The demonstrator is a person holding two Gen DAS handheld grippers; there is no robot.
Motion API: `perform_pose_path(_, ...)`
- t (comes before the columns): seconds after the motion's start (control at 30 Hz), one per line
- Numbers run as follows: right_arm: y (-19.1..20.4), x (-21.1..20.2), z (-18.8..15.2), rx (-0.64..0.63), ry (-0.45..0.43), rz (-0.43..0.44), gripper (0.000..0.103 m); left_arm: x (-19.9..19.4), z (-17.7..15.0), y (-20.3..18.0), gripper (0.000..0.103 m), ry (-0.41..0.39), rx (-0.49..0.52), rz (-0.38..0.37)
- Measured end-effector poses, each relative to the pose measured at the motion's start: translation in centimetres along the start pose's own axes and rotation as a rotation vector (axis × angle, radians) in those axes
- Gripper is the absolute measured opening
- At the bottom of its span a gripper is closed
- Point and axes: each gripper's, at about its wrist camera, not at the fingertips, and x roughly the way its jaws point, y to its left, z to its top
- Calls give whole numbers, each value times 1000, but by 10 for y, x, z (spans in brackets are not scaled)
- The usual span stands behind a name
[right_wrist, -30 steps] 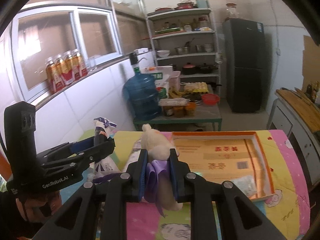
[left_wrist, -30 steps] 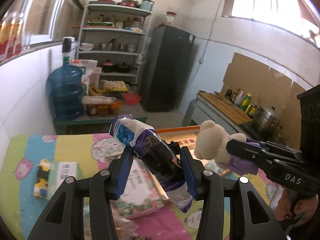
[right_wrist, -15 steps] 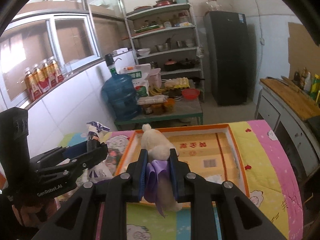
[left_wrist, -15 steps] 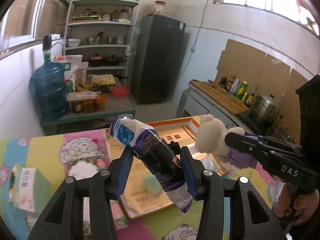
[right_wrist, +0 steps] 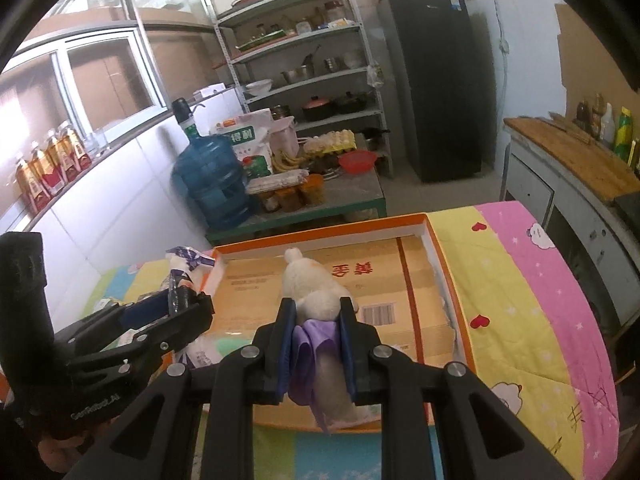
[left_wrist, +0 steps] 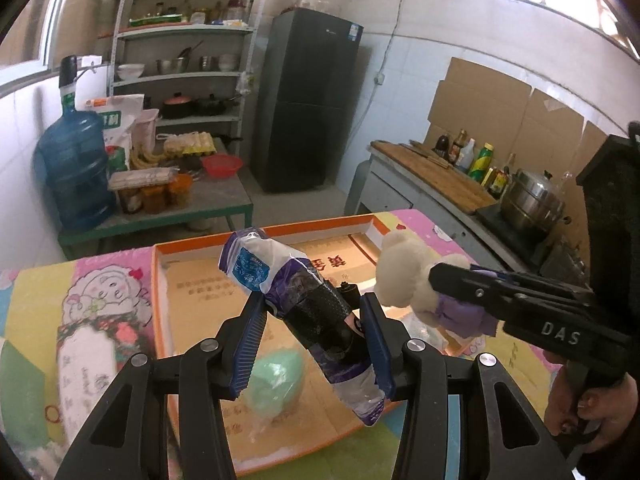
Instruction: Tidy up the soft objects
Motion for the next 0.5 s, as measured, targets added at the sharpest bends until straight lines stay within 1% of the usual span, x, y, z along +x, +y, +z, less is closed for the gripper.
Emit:
perform_pose_path(0.23, -23, 20, 3, 25, 18, -5, 22, 24, 0, -8, 49, 15, -7, 16)
perform_pose_path(0.5, -36, 29, 3, 35, 25, -3, 22, 44, -3, -14, 49, 35, 2, 31)
